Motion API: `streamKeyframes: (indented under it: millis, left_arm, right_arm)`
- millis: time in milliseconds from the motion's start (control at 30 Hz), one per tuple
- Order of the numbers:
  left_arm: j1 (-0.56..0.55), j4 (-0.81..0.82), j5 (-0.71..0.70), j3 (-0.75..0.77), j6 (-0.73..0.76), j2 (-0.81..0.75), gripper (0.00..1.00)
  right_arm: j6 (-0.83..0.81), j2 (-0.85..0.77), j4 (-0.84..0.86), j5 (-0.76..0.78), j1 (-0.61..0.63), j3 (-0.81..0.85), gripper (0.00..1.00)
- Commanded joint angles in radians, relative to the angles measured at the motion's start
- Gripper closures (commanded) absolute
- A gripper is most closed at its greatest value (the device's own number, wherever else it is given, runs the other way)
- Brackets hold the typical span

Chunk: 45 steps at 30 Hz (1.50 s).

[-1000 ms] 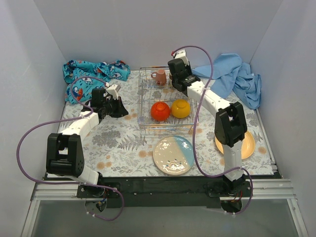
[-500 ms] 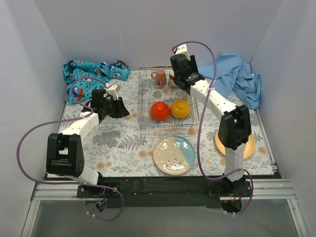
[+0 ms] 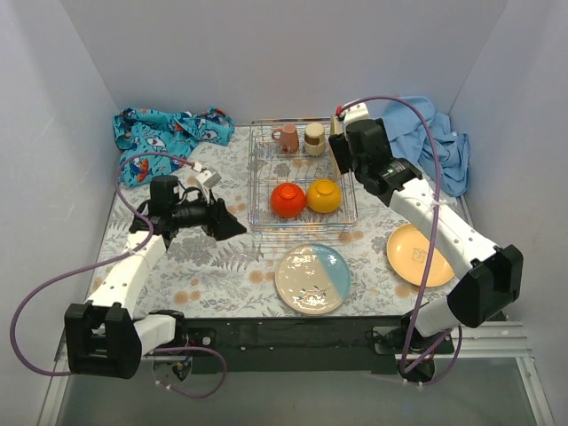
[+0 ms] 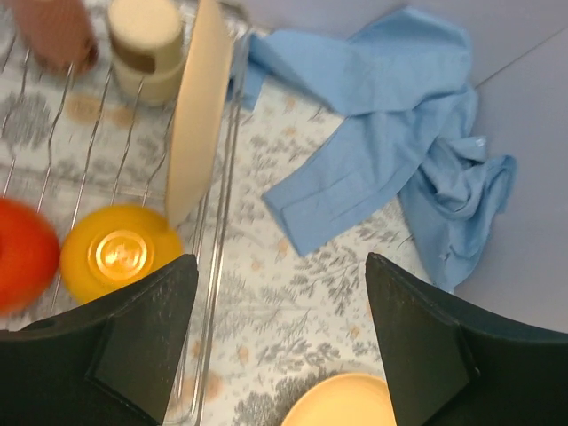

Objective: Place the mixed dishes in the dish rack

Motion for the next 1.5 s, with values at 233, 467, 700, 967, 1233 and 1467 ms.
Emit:
streamKeyframes:
  millis: [233, 467, 700, 967, 1233, 1467]
  left_arm:
    - [-0.247, 0.013, 0.114, -0.130, -0.044, -0.007, 0.42]
    - [-0.381, 0.135, -0.044, -0.196, -0.198, -0.012, 0.44]
    - [-0.402, 0.186, -0.095, -0.240, -0.246, -0.013, 0.43]
    - [-0.402, 0.172, -0.063, -0.220, -0.228, 0.008, 0.42]
    - [-0.401, 0.127, -0.084, -0.173, -0.174, 0.056, 0.42]
    - [-0.402, 0.093, -0.107, -0.140, -0.133, 0.083, 0.41]
  right_arm:
    - [-0.083, -0.214, -0.271, -0.622, -0.142, -0.105, 0.13]
    - [-0.195, -0.165, -0.486, -0.908, -0.395, -0.116, 0.19]
    - [-0.386, -0.064, -0.524, -0.940, -0.669, -0.228, 0.18]
    - [-0.667, 0.154, -0.570, -0.937, -0.777, -0.097, 0.20]
    - [-0.804, 0.337, -0.596, -0.891, -0.811, 0.030, 0.21]
    - [-0.957, 0.367, -0.659, -0.920, -0.840, 0.026, 0.21]
